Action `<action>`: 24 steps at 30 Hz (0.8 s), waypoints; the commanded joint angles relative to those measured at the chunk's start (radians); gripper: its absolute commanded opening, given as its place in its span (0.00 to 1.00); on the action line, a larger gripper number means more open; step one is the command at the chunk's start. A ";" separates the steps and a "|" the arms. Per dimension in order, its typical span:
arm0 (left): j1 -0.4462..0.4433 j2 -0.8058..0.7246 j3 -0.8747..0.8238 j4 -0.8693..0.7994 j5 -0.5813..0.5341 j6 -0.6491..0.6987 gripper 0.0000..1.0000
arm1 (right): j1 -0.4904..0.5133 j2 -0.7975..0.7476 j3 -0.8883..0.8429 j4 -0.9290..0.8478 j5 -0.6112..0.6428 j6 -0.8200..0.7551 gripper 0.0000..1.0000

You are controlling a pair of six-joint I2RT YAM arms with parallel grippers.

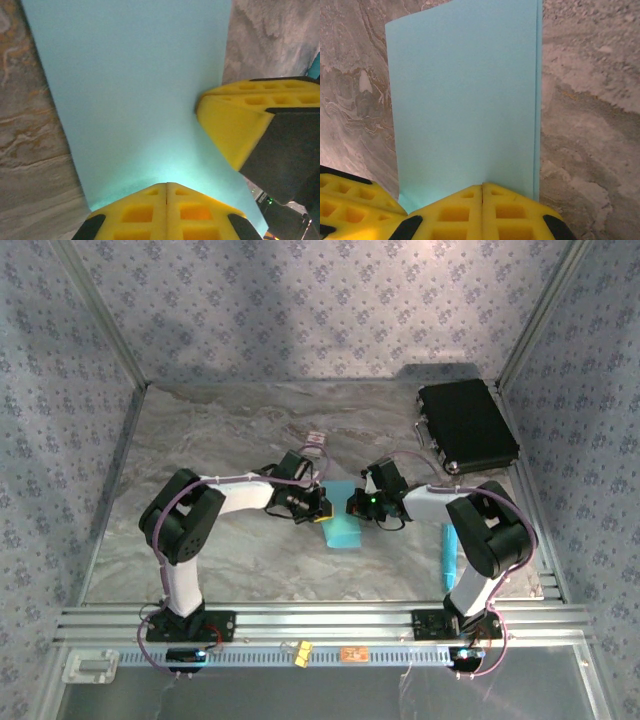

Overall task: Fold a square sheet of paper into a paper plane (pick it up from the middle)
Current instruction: First fold the square sheet of paper in half at the center of the table.

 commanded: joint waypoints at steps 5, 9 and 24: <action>0.004 0.024 -0.106 0.022 -0.028 0.054 0.02 | 0.003 0.025 -0.050 -0.136 0.055 -0.013 0.00; 0.001 -0.019 -0.120 0.012 -0.056 0.075 0.01 | 0.000 0.027 -0.052 -0.135 0.056 -0.014 0.00; -0.024 -0.086 -0.102 0.064 0.035 -0.046 0.06 | -0.006 0.021 -0.043 -0.157 0.059 -0.025 0.00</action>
